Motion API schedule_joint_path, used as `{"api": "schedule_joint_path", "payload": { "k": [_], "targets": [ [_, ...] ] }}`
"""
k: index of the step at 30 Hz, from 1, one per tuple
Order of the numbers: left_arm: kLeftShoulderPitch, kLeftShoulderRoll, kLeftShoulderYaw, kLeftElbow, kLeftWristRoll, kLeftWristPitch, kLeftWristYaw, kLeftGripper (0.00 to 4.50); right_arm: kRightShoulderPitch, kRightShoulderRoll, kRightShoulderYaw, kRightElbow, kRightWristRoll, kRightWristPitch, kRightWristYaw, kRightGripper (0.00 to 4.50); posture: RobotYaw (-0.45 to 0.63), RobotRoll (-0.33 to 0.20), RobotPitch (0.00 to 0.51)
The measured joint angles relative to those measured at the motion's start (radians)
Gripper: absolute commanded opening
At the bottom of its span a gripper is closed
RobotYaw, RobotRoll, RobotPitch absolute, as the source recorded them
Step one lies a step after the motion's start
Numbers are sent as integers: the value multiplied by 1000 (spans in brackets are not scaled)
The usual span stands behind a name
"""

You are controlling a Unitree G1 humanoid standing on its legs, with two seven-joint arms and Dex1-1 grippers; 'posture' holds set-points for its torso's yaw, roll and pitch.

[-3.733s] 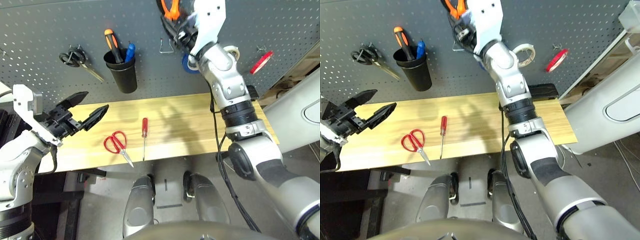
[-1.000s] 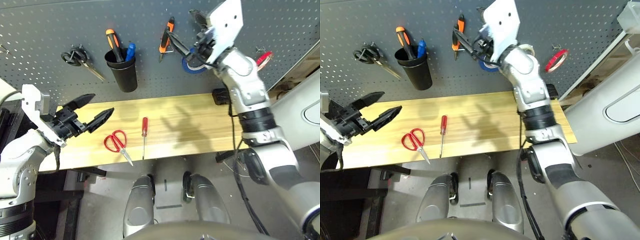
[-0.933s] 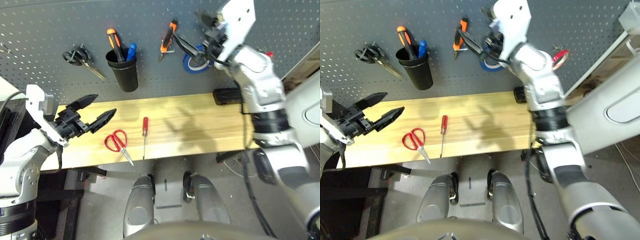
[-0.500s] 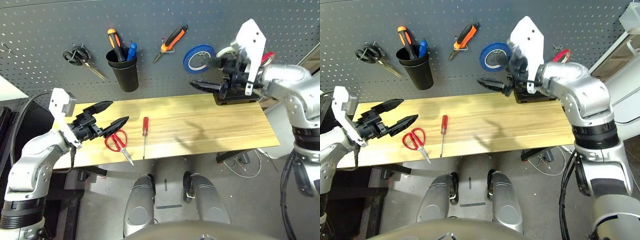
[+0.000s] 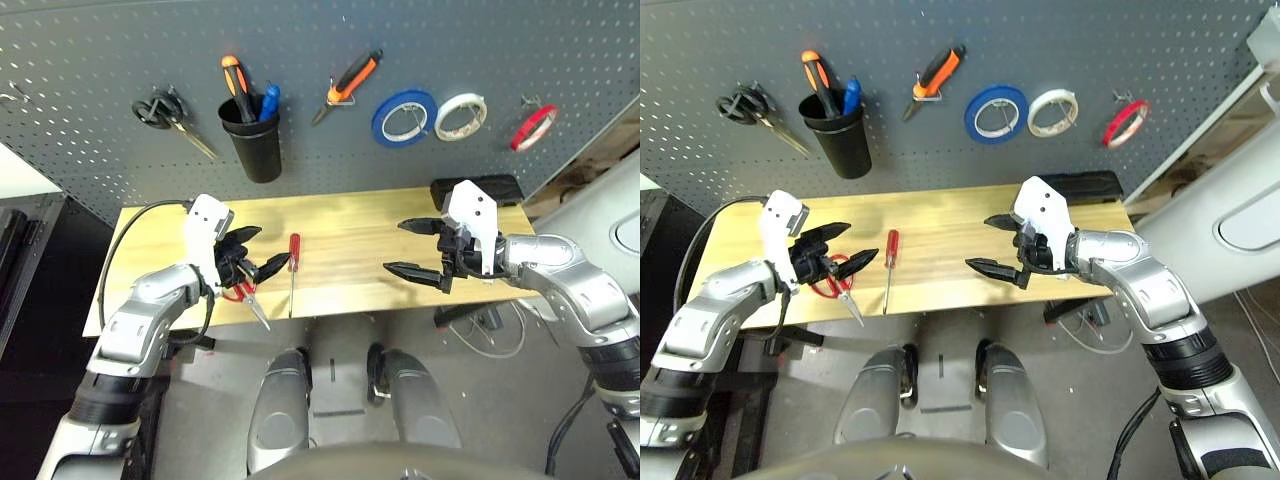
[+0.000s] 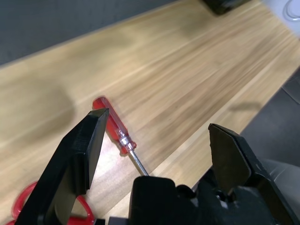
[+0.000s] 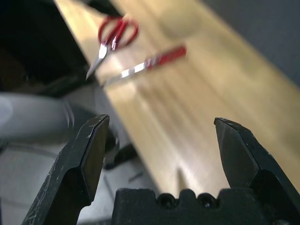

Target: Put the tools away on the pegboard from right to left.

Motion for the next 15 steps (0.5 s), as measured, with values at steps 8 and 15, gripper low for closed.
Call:
{"api": "schedule_joint_path", "payload": {
  "k": [8, 15],
  "targets": [
    [-89, -108, -50, 146, 86, 74, 107, 4500, 87, -2, 3, -11, -62, -89, -19, 4475, -103, 0, 281],
    [-185, -210, -68, 347, 170, 76, 208, 4500, 126, -2, -1, -46, -73, -91, -40, 4475, -153, 0, 293]
  ]
}}
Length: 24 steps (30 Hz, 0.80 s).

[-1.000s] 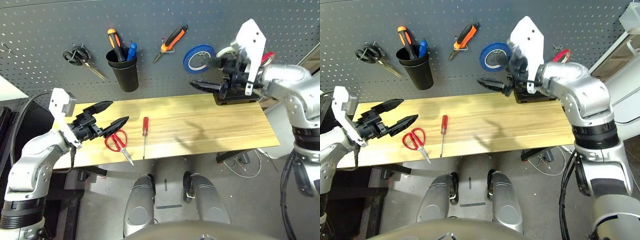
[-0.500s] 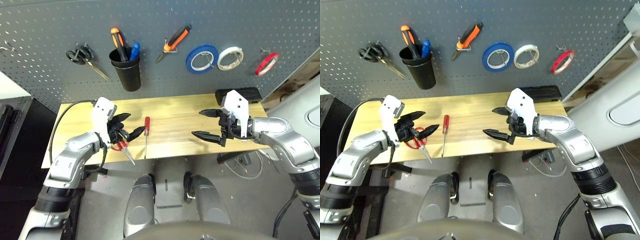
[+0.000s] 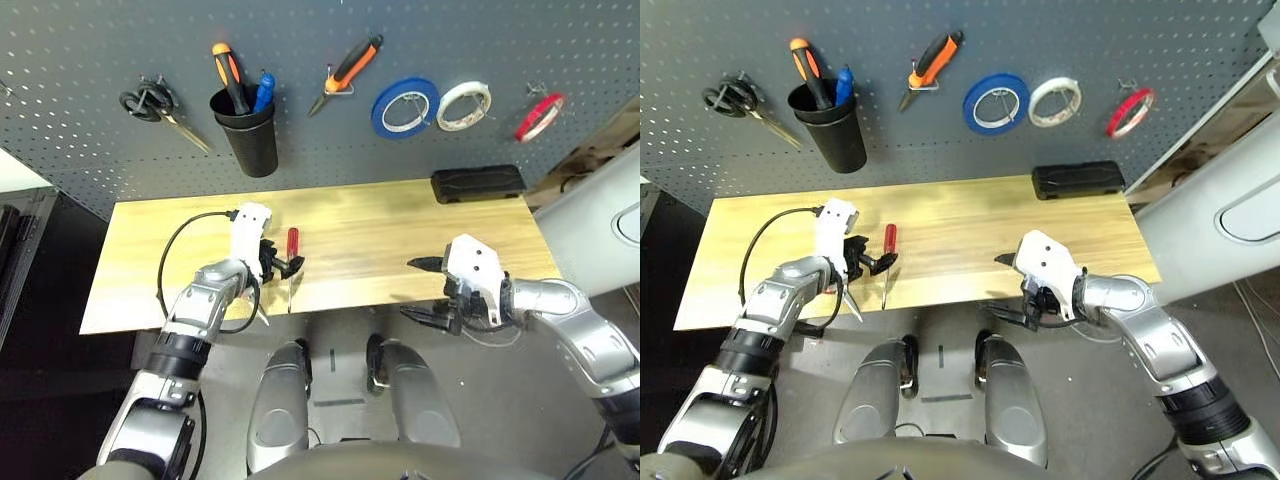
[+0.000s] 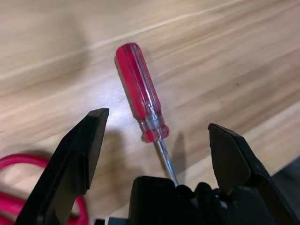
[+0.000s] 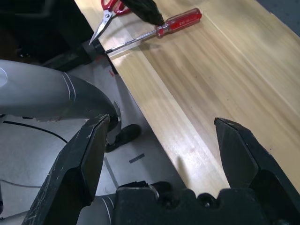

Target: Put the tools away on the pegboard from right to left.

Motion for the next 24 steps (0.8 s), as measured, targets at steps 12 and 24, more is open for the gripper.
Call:
{"api": "schedule_joint_path", "payload": {
  "k": [12, 24],
  "targets": [
    [-111, -120, 21, 278, 61, -69, 133, 2348, 20, -2, -7, -79, 0, 49, -43, 4500, -193, 0, 272],
    [-16, -82, 126, 51, 37, -11, 145, 879, -28, -8, -45, 27, 19, -18, 6, 4500, -87, 0, 194]
  ]
}}
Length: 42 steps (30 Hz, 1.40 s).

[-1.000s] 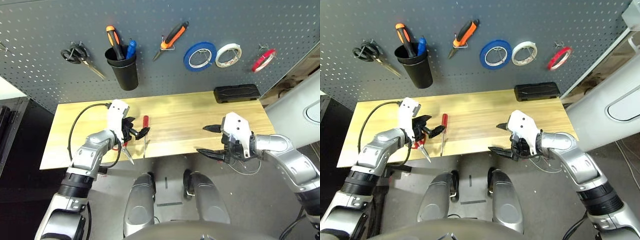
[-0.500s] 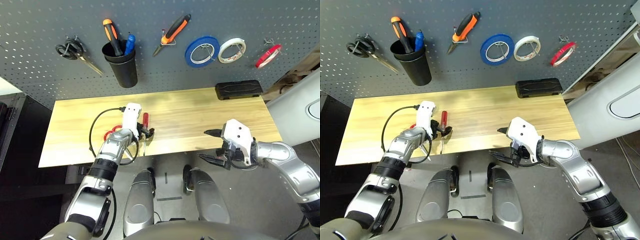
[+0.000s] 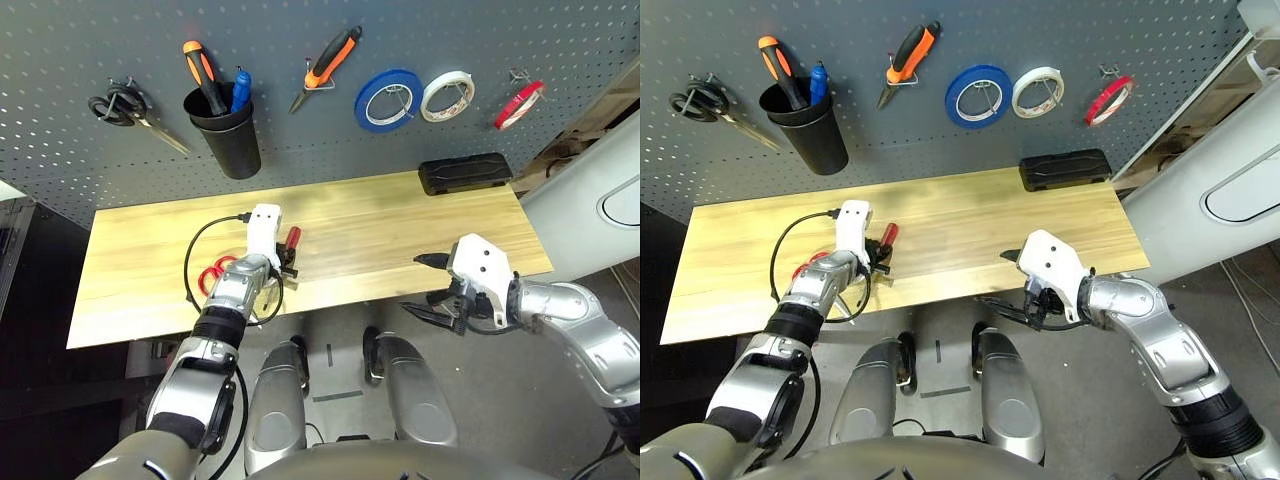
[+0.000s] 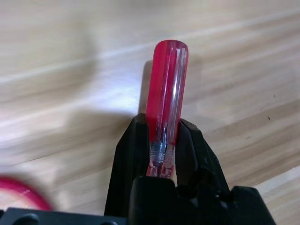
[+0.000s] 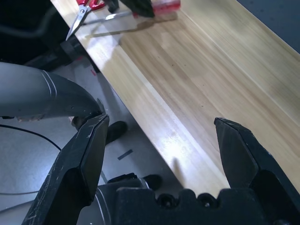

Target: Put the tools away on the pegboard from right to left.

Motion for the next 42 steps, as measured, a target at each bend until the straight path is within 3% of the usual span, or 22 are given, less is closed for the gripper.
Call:
{"api": "schedule_joint_path", "payload": {
  "k": [12, 29, 33, 42],
  "targets": [
    [120, 18, 149, -534, -71, 259, 42, 879, -147, 69, -96, 160, 204, -49, 169, 4500, 53, 0, 137],
    [202, 151, 297, -899, -167, 377, 8, 879, -317, 92, -203, 234, 401, -17, 294, 4500, 123, 0, 77],
    [173, 158, 330, -929, -218, 364, -18, 879, -355, 93, -214, 258, 410, -15, 303, 4500, 132, 0, 69],
    [-21, 143, 439, -970, -399, 274, -42, 879, -383, 94, -214, 310, 406, -19, 327, 4500, 126, 0, 66]
  ]
}}
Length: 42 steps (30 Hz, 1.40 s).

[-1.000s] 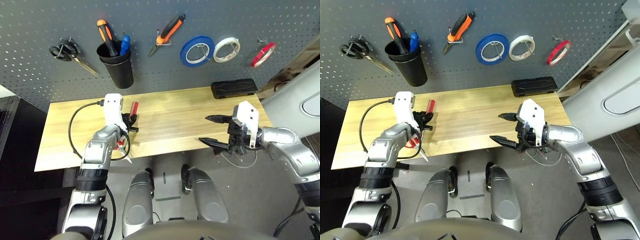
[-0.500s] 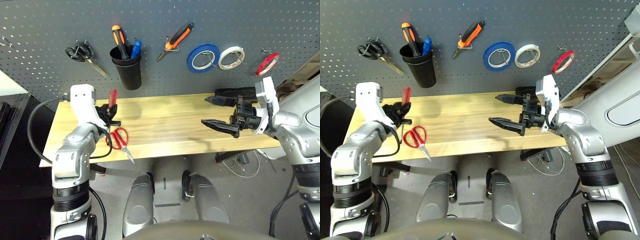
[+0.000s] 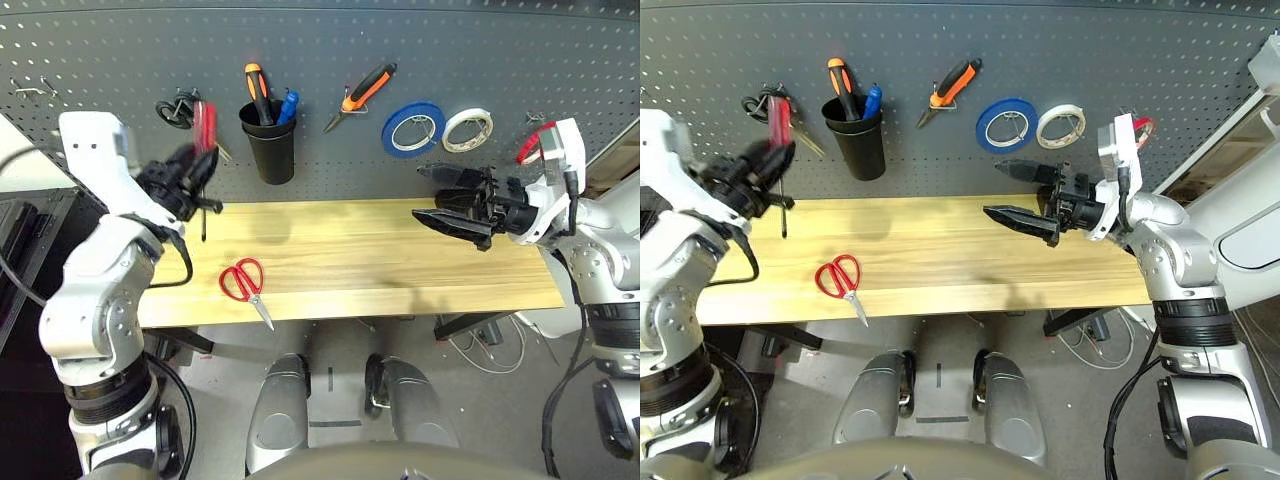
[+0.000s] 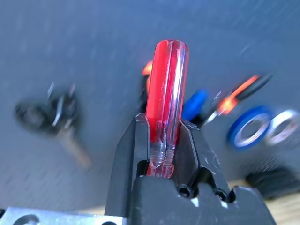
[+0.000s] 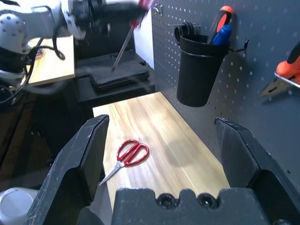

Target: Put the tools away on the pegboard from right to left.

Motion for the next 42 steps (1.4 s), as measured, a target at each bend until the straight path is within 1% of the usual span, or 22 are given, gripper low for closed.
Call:
{"api": "schedule_joint_path", "payload": {
  "k": [2, 5, 7, 12, 15, 17, 21, 24, 28, 33, 42],
  "targets": [
    [-79, -50, 21, 7, -59, -4, 29, 879, -2, 1, 0, 2, -7, -2, 1, 4500, 118, 0, 66],
    [-178, -84, 44, 44, -102, -35, 81, 879, -2, 2, 0, 2, -9, -4, 1, 4500, 111, 0, 61],
    [-212, -97, 44, 98, -91, -95, 115, 879, -1, 3, -1, 1, -10, -4, 1, 4500, 100, 0, 62],
    [-308, -175, 23, 279, -36, -291, 187, 879, 12, 3, -7, -8, -12, -5, -6, 4500, 59, 0, 64],
    [-338, -204, -5, 368, -3, -394, 206, 879, 30, 2, -11, -26, -11, -2, -15, 4500, 35, 0, 66],
    [-360, -224, -24, 467, 27, -485, 213, 879, 43, -1, -21, -52, -9, 3, -25, 4500, 12, 0, 67],
    [-409, -264, -42, 616, 39, -604, 216, 879, 81, -5, -32, -92, -6, 14, -50, 4500, -12, 0, 69],
    [-445, -274, -54, 684, 43, -669, 215, 879, 100, -6, -48, -118, -3, 24, -68, 4500, -43, 0, 72],
    [-488, -280, -81, 804, 73, -762, 213, 879, 138, -11, -66, -168, 12, 39, -94, 4500, -78, 0, 75],
    [-489, -279, -122, 897, 113, -829, 195, 879, 176, -15, -90, -221, 32, 56, -127, 4500, -111, 0, 80],
    [-487, -241, -147, 975, 175, -925, 188, 879, 200, -29, -103, -270, 56, 73, -160, 4500, -103, 0, 83]
  ]
}}
